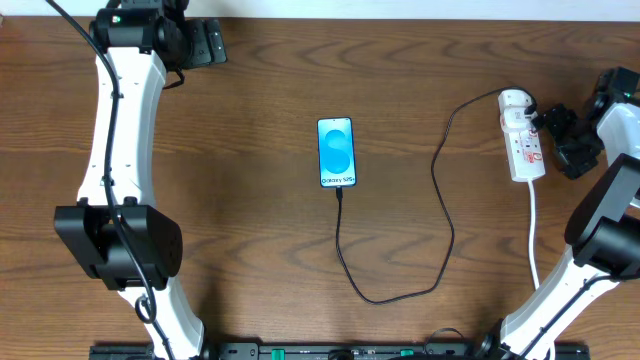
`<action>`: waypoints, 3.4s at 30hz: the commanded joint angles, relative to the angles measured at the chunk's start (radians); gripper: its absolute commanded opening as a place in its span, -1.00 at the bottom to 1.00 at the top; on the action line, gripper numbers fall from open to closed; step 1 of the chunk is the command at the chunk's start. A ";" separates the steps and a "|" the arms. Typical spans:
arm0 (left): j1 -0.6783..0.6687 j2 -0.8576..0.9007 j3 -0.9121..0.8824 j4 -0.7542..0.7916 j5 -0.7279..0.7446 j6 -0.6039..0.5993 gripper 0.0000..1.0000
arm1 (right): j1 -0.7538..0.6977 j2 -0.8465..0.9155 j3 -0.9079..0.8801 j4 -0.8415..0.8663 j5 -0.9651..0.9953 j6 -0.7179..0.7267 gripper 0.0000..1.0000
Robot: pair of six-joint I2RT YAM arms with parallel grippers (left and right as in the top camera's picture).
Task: Plug charger to phone and switch on socket
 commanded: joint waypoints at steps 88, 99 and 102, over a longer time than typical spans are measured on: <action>0.004 0.006 -0.005 -0.002 -0.013 -0.013 0.95 | 0.578 -1.075 -0.587 -0.030 0.151 -0.383 0.99; 0.004 0.006 -0.005 -0.002 -0.013 -0.013 0.96 | 0.577 -1.458 -1.017 0.330 0.153 -0.511 0.99; 0.004 0.006 -0.005 -0.002 -0.013 -0.013 0.95 | 0.577 -1.578 -1.108 0.401 0.168 -0.528 0.99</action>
